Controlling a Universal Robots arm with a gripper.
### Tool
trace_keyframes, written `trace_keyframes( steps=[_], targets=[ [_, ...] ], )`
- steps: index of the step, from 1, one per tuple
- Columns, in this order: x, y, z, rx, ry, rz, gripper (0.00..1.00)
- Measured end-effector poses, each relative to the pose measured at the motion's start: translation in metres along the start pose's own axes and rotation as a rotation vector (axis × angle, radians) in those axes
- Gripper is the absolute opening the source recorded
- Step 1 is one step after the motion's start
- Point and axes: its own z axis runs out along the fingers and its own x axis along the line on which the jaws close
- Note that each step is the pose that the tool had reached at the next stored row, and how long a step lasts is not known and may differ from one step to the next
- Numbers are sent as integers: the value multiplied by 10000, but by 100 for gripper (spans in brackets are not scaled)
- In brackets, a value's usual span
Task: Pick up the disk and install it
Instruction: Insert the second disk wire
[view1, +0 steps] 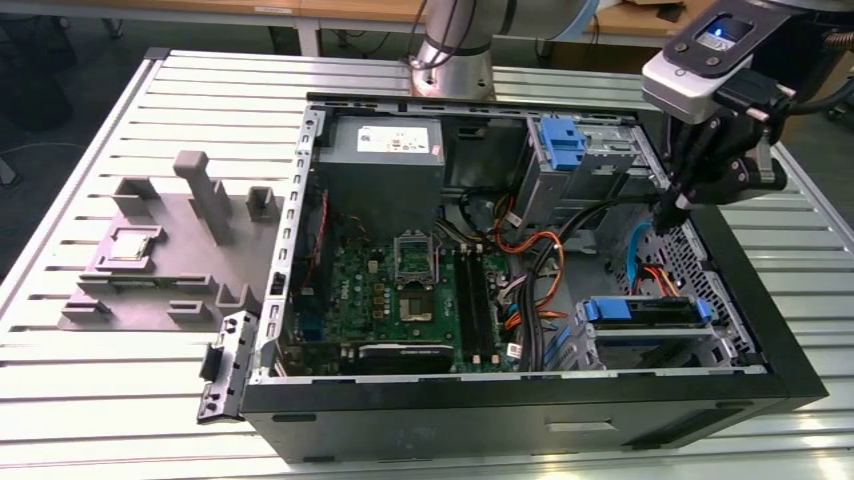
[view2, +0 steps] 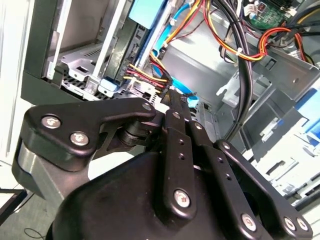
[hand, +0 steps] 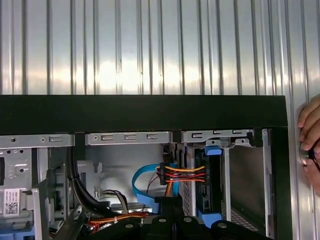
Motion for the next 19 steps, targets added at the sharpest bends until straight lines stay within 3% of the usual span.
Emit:
trace_keyframes(
  steps=[2, 4, 9, 15, 18, 19],
  targets=[
    [1, 0, 6, -1, -17, 0, 10],
    [0, 0, 0, 0, 18, 1, 10],
    [-9, 1, -64, 8, 34, 1, 18],
    [8, 1, -55, 8, 37, 0, 18],
    [16, 0, -32, 8, 37, -1, 31],
    [18, 0, -24, 8, 47, 0, 31]
  ],
)
